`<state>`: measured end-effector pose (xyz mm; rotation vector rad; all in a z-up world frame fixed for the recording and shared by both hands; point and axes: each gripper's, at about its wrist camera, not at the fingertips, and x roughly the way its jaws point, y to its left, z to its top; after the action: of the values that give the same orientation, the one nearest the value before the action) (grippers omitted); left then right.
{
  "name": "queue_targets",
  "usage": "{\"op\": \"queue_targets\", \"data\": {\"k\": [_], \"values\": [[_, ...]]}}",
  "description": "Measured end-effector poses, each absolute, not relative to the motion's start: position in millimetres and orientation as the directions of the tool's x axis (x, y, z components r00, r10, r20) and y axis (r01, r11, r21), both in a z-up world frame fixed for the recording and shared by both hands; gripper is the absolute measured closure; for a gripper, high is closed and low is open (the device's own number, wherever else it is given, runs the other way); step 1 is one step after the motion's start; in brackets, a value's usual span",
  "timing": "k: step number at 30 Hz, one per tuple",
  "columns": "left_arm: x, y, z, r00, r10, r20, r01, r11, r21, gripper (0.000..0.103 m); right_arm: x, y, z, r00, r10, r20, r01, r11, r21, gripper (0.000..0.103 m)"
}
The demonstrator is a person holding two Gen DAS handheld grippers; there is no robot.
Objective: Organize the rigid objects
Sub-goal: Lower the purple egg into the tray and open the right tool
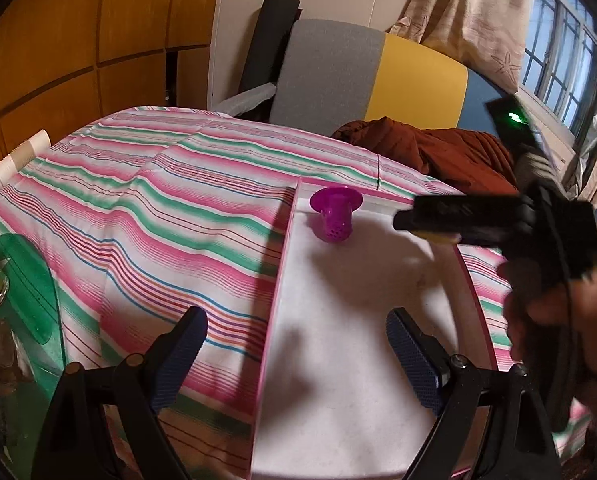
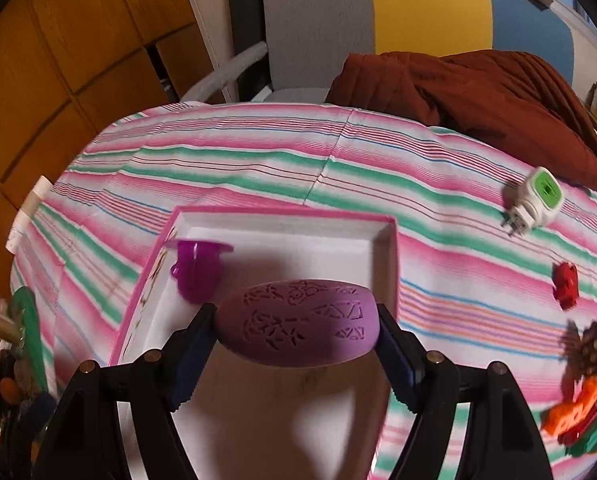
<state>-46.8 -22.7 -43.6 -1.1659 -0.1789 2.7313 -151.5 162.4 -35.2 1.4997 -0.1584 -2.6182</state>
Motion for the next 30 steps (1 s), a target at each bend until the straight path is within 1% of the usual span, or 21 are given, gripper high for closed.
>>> {"op": "queue_targets", "data": {"k": [8, 13, 21, 25, 27, 30], "values": [[-45.4, -31.1, -46.1, -0.670, 0.196, -0.716, -0.086, -0.979, -0.187, 0.011, -186.1, 153.7, -49.7, -0.481, -0.126, -0.868, 0.028, -0.991, 0.128, 0.026], [-45.0, -33.0, -47.2, -0.666, 0.195, -0.720, -0.080, -0.978, -0.191, 0.011, -189.9, 162.4, -51.5, -0.480, -0.152, -0.864, -0.010, -0.984, 0.178, 0.025], [-45.0, -28.2, -49.3, -0.661, 0.200, -0.723, -0.081, -0.977, -0.196, 0.011, -180.1, 182.2, -42.0, -0.531, -0.193, -0.825, -0.032, -0.968, 0.247, 0.025], [-42.3, -26.4, -47.9, -0.662, 0.199, -0.722, -0.086, -0.978, -0.191, 0.011, -188.2, 168.6, -31.5, -0.547, -0.170, -0.820, 0.012, -0.981, 0.195, 0.025], [-42.0, -26.6, -46.8, -0.664, 0.199, -0.721, -0.088, -0.978, -0.189, 0.011, -185.0, 163.4, -20.9, -0.573, -0.177, -0.800, 0.047, -0.982, 0.184, 0.025], [-41.7, -26.6, -45.3, -0.670, 0.194, -0.716, -0.085, -0.979, -0.185, 0.011, -175.4, 162.5, -14.7, -0.562, -0.162, -0.811, 0.064, -0.986, 0.153, 0.025]]}}
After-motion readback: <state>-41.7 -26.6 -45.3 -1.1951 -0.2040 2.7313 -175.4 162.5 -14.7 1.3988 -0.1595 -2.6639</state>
